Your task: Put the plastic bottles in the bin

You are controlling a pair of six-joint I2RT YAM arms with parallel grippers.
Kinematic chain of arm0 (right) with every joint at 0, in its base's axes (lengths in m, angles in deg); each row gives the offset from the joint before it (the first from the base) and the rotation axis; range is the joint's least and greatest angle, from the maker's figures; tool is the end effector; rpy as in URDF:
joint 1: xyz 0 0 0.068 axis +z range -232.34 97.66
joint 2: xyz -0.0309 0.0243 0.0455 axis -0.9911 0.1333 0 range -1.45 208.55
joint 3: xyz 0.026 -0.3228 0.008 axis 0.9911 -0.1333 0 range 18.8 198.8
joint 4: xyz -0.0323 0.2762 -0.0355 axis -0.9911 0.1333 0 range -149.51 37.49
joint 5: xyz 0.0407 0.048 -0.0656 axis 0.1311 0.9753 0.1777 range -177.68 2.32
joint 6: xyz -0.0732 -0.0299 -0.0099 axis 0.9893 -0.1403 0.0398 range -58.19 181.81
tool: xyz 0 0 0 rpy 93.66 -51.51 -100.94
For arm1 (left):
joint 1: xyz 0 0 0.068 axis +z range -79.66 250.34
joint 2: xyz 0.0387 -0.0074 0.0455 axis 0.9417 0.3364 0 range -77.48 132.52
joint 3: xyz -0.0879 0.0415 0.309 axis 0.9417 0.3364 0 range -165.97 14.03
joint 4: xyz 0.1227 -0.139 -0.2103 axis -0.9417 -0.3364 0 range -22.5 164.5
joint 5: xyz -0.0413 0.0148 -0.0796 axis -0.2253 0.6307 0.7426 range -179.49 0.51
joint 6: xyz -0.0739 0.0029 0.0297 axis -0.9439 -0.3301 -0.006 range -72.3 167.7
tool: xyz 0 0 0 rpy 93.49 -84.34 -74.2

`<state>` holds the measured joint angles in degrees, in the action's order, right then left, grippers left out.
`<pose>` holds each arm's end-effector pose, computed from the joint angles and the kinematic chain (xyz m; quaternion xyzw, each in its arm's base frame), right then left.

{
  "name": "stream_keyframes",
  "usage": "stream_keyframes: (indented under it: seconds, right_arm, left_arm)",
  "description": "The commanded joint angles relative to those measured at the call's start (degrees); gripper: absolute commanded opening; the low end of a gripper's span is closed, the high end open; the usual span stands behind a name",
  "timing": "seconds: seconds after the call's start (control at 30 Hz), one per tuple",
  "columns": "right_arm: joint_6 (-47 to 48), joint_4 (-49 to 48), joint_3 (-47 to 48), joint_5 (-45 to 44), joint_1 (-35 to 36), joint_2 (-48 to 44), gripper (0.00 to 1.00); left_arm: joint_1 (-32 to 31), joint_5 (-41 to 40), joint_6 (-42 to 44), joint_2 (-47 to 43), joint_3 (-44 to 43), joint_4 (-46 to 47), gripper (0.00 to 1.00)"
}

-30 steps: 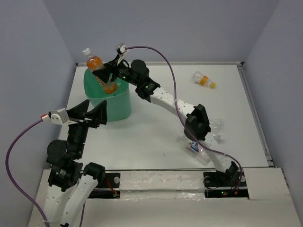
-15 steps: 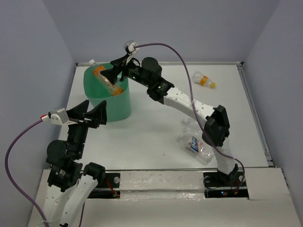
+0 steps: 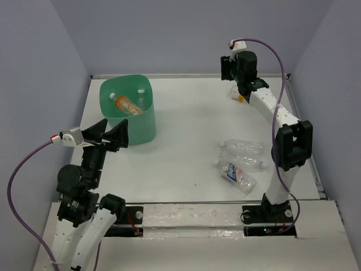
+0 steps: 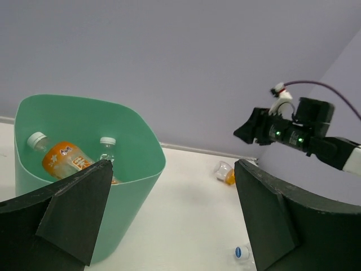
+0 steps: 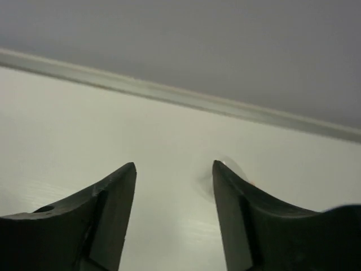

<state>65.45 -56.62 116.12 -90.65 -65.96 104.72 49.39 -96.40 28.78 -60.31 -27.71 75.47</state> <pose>0.4987 0.1429 0.4070 -0.1187 0.7665 0.0500 0.6292 0.0608 -0.0144 0.4329 -0.0416 0.5332 -0.2576 0.8047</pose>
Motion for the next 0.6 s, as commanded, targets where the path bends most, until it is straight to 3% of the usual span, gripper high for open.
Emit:
stream_keyframes:
  seconds: [0.0,0.07,0.13,0.33,0.57]
  right_arm:
    - [19.0,12.6,5.6,-13.3,1.1,10.5,0.78]
    - [23.3,13.4,7.1,-16.5,0.3,13.3,0.95]
    - [25.9,14.0,9.6,-16.3,-1.5,16.6,0.99]
    - [26.0,17.3,16.4,-6.0,-6.8,22.1,1.00]
    - [29.1,19.0,24.3,-5.5,-9.3,31.5,1.00]
  left_arm:
    - [-0.2,1.2,0.5,3.0,0.2,2.1,0.99]
    - [-0.2,1.5,0.3,3.9,0.3,2.3,0.99]
    - [-0.2,1.5,0.3,4.4,0.3,2.4,0.99]
    - [-0.2,1.1,0.5,6.6,0.6,2.7,0.99]
    - [1.4,1.6,0.7,8.7,0.5,3.4,0.99]
